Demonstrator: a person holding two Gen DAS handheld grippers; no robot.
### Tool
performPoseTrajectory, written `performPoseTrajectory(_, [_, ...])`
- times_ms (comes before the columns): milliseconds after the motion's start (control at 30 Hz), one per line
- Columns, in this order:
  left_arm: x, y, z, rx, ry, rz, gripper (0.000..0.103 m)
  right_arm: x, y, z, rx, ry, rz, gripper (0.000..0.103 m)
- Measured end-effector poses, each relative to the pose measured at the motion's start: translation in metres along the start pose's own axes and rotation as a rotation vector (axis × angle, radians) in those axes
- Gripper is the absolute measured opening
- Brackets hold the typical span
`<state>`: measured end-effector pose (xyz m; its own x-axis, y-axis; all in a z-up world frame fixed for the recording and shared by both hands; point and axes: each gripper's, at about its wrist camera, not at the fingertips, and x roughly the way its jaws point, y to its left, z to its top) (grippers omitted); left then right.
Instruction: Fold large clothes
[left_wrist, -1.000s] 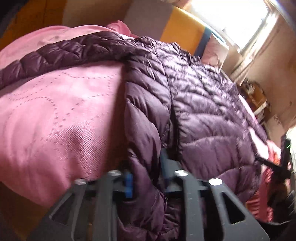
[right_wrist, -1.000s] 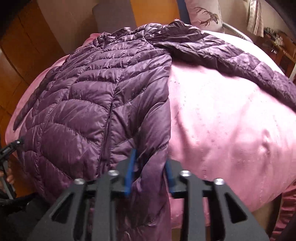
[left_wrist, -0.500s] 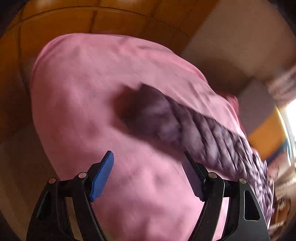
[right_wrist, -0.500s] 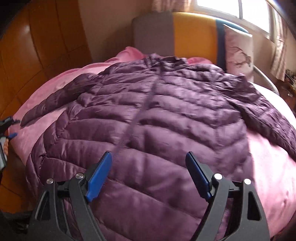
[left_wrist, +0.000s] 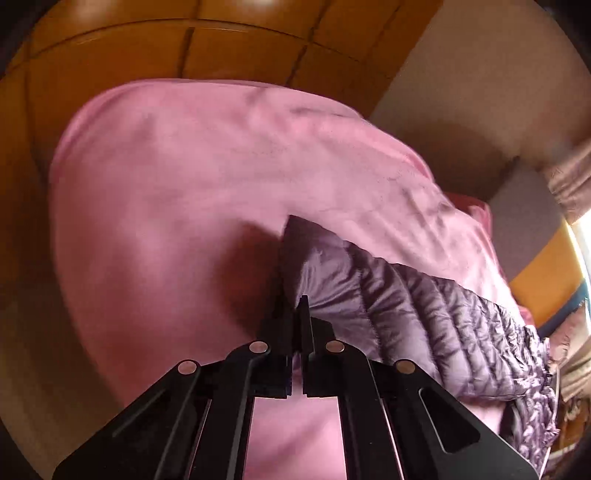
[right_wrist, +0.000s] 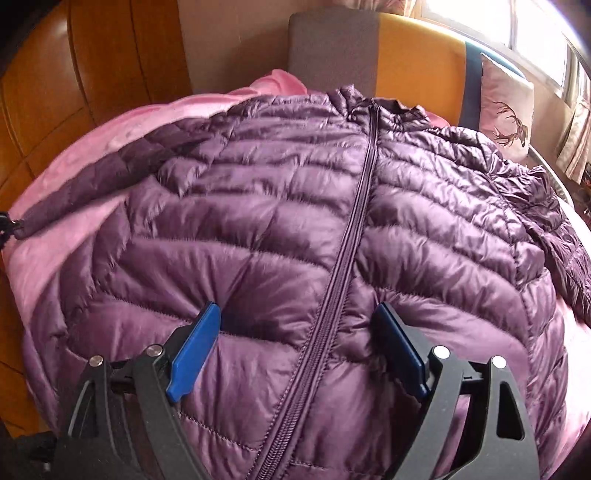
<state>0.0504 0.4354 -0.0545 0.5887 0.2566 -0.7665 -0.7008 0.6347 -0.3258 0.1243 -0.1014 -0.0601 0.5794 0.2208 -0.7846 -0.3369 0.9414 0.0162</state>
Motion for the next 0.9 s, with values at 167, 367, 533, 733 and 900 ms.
performPoseTrajectory(167, [0.000, 0.012, -0.014, 0.010, 0.021, 0.091, 0.002, 0.008, -0.001, -0.006, -0.003, -0.008, -0.003, 0.088])
performPoseTrajectory(367, [-0.051, -0.018, -0.016, -0.014, -0.148, 0.112, 0.080, 0.006, -0.006, -0.010, 0.009, -0.035, 0.008, 0.089])
performPoseTrajectory(533, [-0.081, -0.108, -0.049, 0.204, -0.180, -0.055, 0.080, -0.005, -0.007, -0.008, 0.023, -0.031, 0.038, 0.089])
performPoseTrajectory(733, [-0.080, -0.245, -0.133, 0.518, -0.081, -0.319, 0.080, -0.039, -0.054, -0.008, 0.132, -0.093, -0.007, 0.089])
performPoseTrajectory(900, [-0.070, -0.325, -0.207, 0.692, -0.001, -0.464, 0.080, -0.052, -0.122, -0.027, 0.283, -0.061, -0.112, 0.091])
